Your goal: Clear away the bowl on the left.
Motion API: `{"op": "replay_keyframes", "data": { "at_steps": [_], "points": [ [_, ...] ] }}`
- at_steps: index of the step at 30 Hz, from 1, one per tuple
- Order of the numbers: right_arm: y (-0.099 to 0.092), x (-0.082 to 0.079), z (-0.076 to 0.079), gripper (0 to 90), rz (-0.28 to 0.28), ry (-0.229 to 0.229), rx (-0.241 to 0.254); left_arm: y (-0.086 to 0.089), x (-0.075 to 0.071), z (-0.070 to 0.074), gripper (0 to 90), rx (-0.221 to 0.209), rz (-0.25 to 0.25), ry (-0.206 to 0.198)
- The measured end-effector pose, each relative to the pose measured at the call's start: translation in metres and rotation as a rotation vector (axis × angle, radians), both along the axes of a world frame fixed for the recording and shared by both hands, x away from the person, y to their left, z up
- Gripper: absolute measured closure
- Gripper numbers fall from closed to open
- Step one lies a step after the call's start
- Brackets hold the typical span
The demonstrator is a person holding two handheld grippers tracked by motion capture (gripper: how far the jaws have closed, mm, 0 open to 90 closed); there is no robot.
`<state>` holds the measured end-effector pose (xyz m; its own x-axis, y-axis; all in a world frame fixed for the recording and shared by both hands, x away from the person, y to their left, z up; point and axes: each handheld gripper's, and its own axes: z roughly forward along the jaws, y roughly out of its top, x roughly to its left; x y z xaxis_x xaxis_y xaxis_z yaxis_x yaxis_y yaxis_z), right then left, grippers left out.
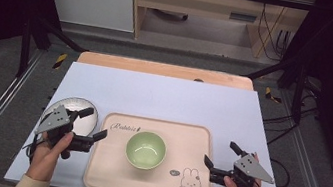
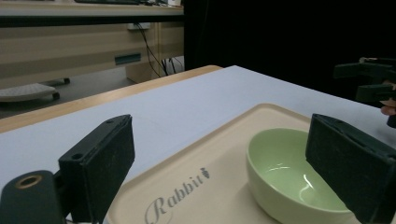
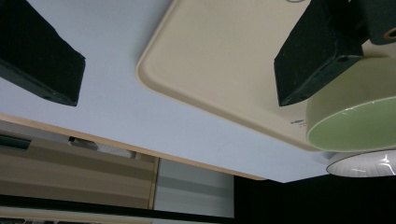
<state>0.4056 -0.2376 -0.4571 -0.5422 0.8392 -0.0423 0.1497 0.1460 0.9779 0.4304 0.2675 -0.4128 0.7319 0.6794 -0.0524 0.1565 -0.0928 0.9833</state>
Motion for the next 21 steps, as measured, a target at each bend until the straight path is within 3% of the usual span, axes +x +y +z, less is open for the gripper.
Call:
{"op": "replay_keyframes", "data": {
  "at_steps": [2,5,10,21],
  "points": [
    [0.0,0.0,0.0,2.1,0.0,0.0,-0.001,0.005,0.001,-0.004,7.8,-0.006,0.011,-0.001],
    [0.0,0.0,0.0,2.1,0.002,0.001,-0.003,0.01,0.002,-0.01,6.8,0.025,0.031,-0.016],
    [0.0,0.0,0.0,2.1,0.002,0.003,-0.003,0.018,0.003,-0.018,6.5,-0.004,0.056,-0.026],
    [0.001,0.0,-0.001,2.2,0.01,0.003,-0.007,0.022,0.009,-0.032,4.5,-0.021,0.028,0.032]
  ]
}}
